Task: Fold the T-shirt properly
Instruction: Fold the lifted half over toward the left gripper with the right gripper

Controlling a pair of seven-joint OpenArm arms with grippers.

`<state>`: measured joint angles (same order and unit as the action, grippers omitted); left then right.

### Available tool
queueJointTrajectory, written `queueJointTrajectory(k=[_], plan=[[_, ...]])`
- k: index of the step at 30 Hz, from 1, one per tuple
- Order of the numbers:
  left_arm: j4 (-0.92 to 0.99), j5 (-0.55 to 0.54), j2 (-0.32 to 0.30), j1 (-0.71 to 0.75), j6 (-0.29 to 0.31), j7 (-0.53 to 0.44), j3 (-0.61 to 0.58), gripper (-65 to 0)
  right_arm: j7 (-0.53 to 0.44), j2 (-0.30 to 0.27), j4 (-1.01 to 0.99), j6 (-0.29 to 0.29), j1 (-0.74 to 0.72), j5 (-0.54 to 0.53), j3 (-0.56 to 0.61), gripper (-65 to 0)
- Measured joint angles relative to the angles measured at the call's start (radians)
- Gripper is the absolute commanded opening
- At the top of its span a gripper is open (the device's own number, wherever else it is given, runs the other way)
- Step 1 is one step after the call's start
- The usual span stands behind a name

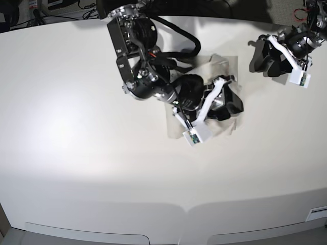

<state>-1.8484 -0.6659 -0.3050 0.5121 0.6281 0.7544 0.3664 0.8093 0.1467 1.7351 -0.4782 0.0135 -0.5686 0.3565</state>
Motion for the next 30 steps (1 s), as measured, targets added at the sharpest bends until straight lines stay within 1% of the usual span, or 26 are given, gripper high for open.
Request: queueJointTrajectory(k=[2, 6, 8, 10, 11, 12, 14, 16, 17, 18, 20, 22, 24, 25, 27, 28, 30], plan=[[0.0, 0.0, 0.0, 0.0, 0.0, 0.0, 0.0, -36.9, 0.0, 0.0, 0.0, 0.0, 0.001, -0.01, 0.008, -40.9], [0.0, 0.0, 0.0, 0.0, 0.0, 0.0, 0.0, -36.9, -0.017, 0.0, 0.0, 0.0, -0.001, -0.108, 0.008, -40.9], [0.0, 0.0, 0.0, 0.0, 0.0, 0.0, 0.0, -36.9, -0.015, 0.0, 0.0, 0.0, -0.014, -0.101, 0.008, -41.0], [0.0, -0.035, 0.0, 0.0, 0.0, 0.0, 0.0, -37.7, -0.016, 0.0, 0.0, -0.001, -0.036, -0.051, 0.002, -41.1], [0.0, -0.071, 0.0, 0.0, 0.0, 0.0, 0.0, -39.7, -0.011, 0.0, 0.0, -0.001, -0.049, -0.021, -0.009, -42.4], [0.0, -0.111, 0.0, 0.0, 0.0, 0.0, 0.0, -42.2, -0.003, 0.001, 0.0, -0.001, -0.062, 0.022, -0.021, -45.2], [0.0, -0.198, 0.0, 0.0, 0.0, 0.005, 0.0, -49.7, 0.029, 0.001, 0.0, -0.001, -0.087, 0.117, -0.056, -53.7], [0.0, -0.256, 0.001, 0.0, 0.0, 0.01, 0.0, -58.1, 0.051, 0.0, 0.0, -0.001, -0.108, 0.203, -0.098, -63.0], [0.0, -0.271, 0.005, 0.0, 0.0, 0.016, 0.0, -62.0, 0.054, 0.0, 0.0, -0.001, -0.116, 0.224, -0.118, -65.0], [0.0, -0.278, 0.014, -0.001, 0.0, 0.032, 0.0, -65.0, 0.048, -0.003, 0.0, 0.0, -0.125, 0.223, -0.135, -65.0], [0.0, -0.298, 0.048, -0.002, 0.0, 0.054, 0.0, -65.0, 0.033, -0.04, 0.0, -0.005, -0.139, 0.21, -0.154, -65.0], [0.0, -0.32, 0.093, 0.0, 0.0, 0.054, 0.0, -65.0, 0.032, -0.085, 0.0, -0.005, -0.147, 0.211, -0.172, -65.0], [0.0, -0.322, 0.142, 0.0, 0.0, 0.048, 0.0, -65.0, 0.018, -0.135, -0.003, -0.004, -0.145, 0.223, -0.18, -65.0], [0.0, -0.322, 0.17, 0.0, 0.0, 0.045, 0.0, -65.0, -0.002, -0.15, -0.018, -0.004, -0.146, 0.225, -0.182, -65.0], [0.0, -0.306, 0.225, 0.0, 0.002, 0.047, 0.0, -65.0, -0.06, -0.162, -0.069, -0.005, -0.148, 0.232, -0.174, -65.0], [0.0, -0.275, 0.246, 0.0, 0.003, 0.045, -0.006, -65.0, -0.083, -0.163, -0.103, -0.006, -0.153, 0.24, -0.164, -65.0], [0.003, -0.214, 0.267, 0.0, 0.003, 0.045, -0.029, -65.0, -0.09, -0.163, -0.185, -0.006, -0.172, 0.24, -0.151, -65.0]])
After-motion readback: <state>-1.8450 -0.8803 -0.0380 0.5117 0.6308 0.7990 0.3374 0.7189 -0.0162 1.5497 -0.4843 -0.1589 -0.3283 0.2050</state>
